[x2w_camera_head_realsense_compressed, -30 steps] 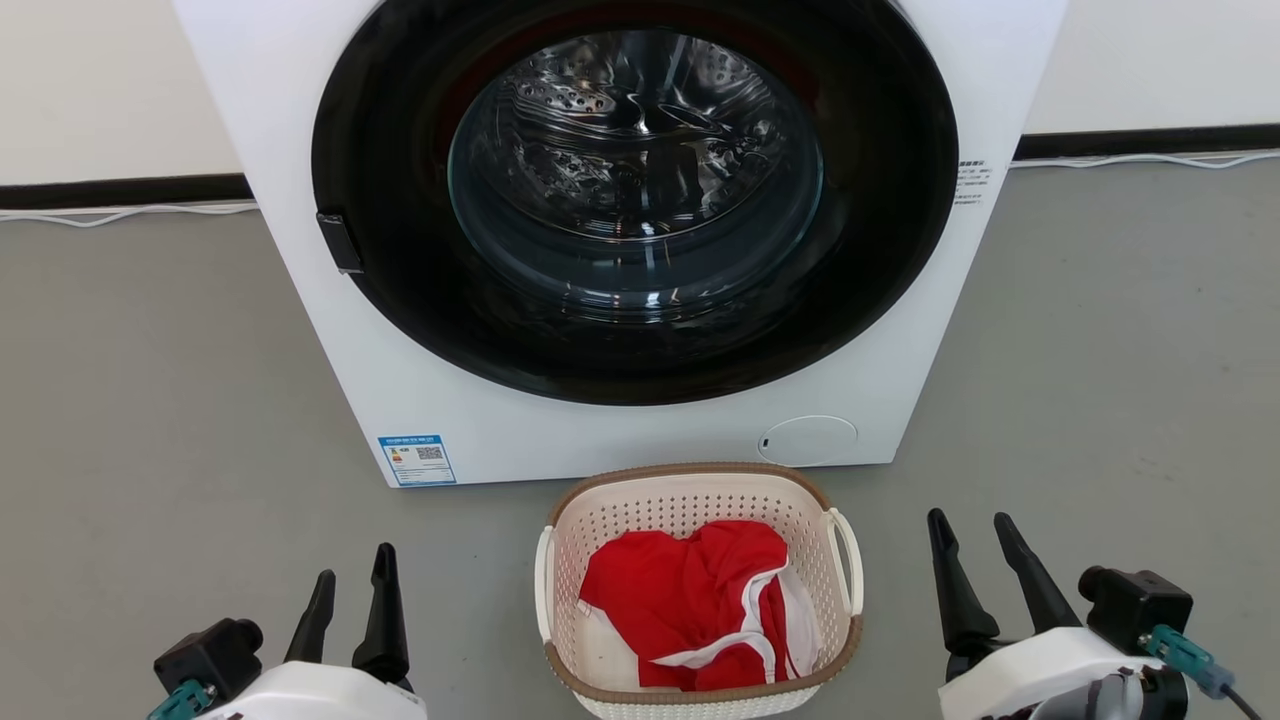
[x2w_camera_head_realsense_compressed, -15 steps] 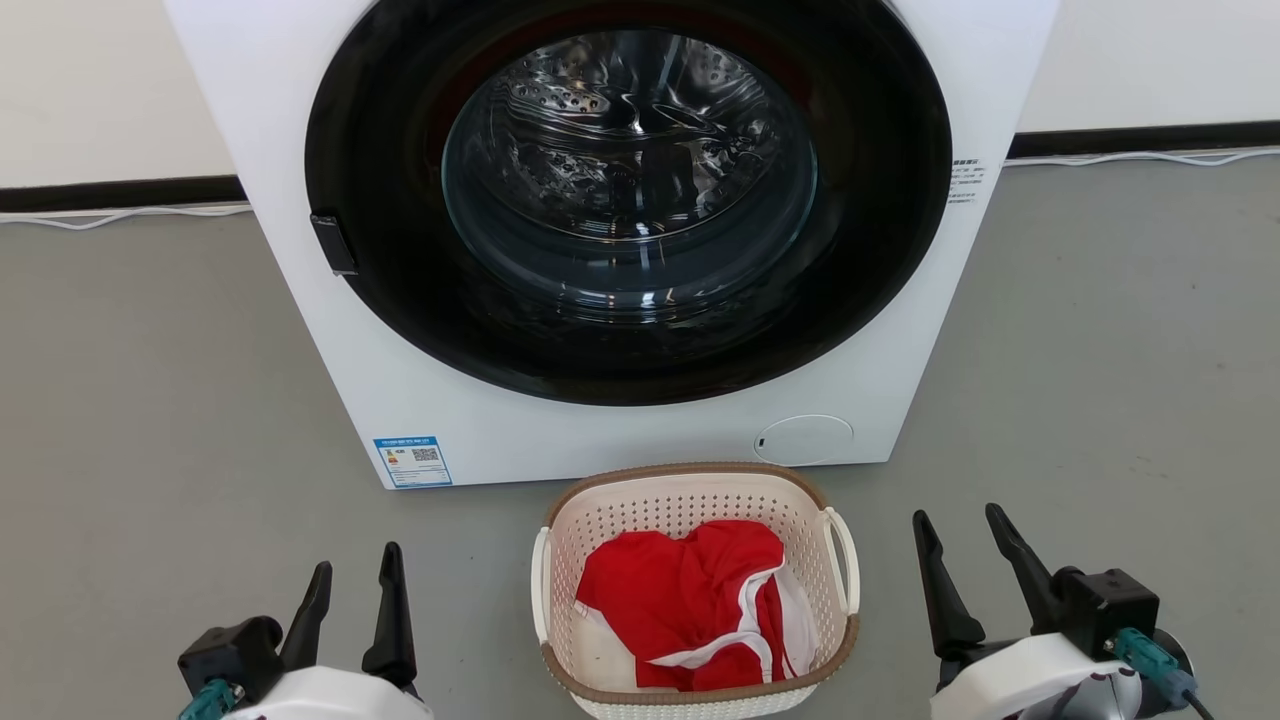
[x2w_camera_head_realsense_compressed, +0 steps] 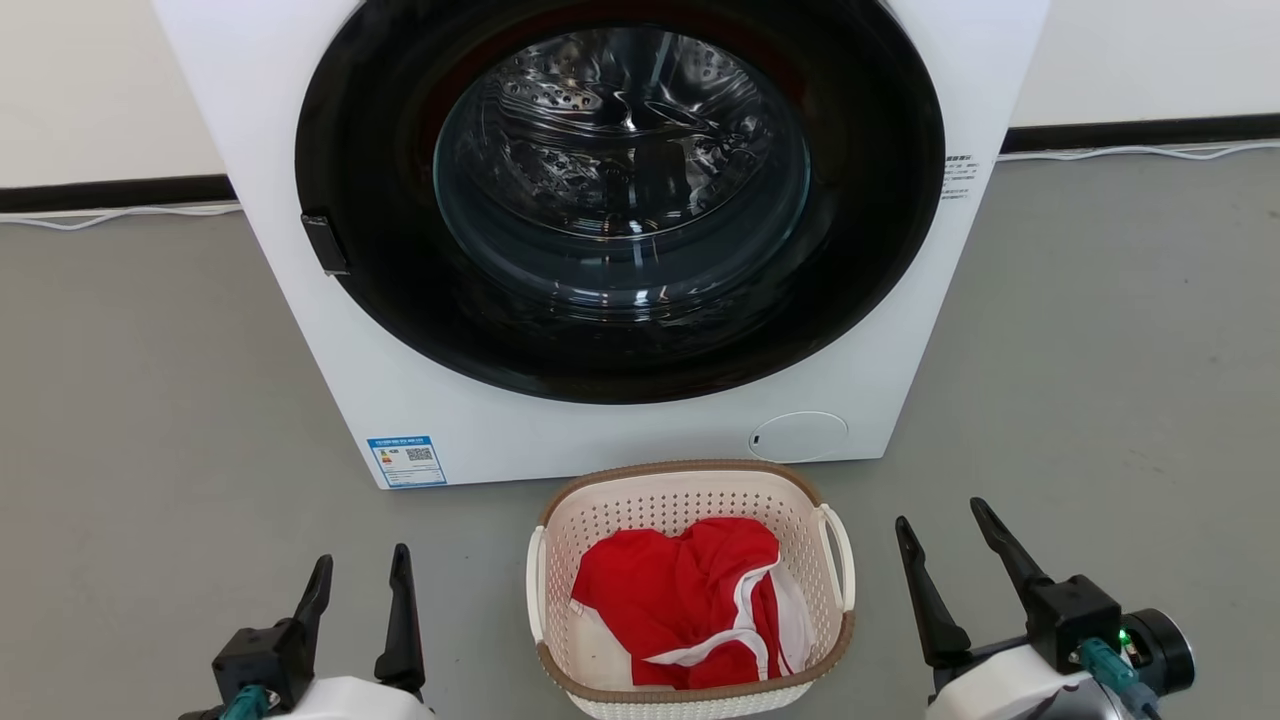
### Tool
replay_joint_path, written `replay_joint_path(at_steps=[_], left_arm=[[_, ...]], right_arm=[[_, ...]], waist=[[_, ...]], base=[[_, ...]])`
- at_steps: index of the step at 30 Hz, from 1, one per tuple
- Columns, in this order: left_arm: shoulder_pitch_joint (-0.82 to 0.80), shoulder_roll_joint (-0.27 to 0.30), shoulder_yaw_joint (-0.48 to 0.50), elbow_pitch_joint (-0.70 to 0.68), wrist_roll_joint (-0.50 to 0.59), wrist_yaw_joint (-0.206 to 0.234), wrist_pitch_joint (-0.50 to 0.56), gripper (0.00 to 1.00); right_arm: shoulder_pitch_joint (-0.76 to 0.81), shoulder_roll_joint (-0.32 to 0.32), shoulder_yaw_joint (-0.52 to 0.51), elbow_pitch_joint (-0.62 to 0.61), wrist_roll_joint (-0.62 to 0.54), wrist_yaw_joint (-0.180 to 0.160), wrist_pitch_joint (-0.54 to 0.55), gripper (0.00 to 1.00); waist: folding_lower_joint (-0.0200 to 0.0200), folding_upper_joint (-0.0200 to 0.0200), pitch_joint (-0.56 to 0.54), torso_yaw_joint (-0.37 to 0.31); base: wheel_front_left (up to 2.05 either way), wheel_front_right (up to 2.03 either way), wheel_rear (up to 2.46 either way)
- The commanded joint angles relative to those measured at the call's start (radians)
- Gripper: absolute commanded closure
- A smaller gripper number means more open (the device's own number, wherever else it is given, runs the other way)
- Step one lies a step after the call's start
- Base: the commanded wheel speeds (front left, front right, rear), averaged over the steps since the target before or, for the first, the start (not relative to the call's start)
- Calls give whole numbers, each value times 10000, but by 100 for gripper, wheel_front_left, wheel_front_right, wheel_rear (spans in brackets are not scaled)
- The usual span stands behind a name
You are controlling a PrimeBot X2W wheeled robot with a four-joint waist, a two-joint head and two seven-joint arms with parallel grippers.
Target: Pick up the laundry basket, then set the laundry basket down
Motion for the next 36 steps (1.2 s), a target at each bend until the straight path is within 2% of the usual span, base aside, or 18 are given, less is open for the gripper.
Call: replay_joint_path(at_steps=[1,7,19,30,36], left_arm=[[-173,96,218,-324,348,125,-171,0],[-138,102,143,-368,979,209,-333,0],[-274,102,146,-345,989,159,-333,0],[-1127,102,-89,36,821,57,-333,0],[-2054,102,-491,839,490,19,-333,0]], right_arm=[[-390,-86,268,-222,-397,66,-226,0],[-408,-93,304,-239,-1120,69,-387,0],[-497,-93,233,-271,-1072,69,-387,0],[-1190,-93,-275,142,-1081,69,-387,0],[-2032,-93,-423,736,-981,69,-387,0]], waist=[[0,-1,-1,-7],[0,-1,22,-37],[0,-1,266,2],[0,-1,1421,101],[0,-1,2379,100]], base=[[0,0,0],[0,0,0],[0,0,0],[0,0,0],[0,0,0]])
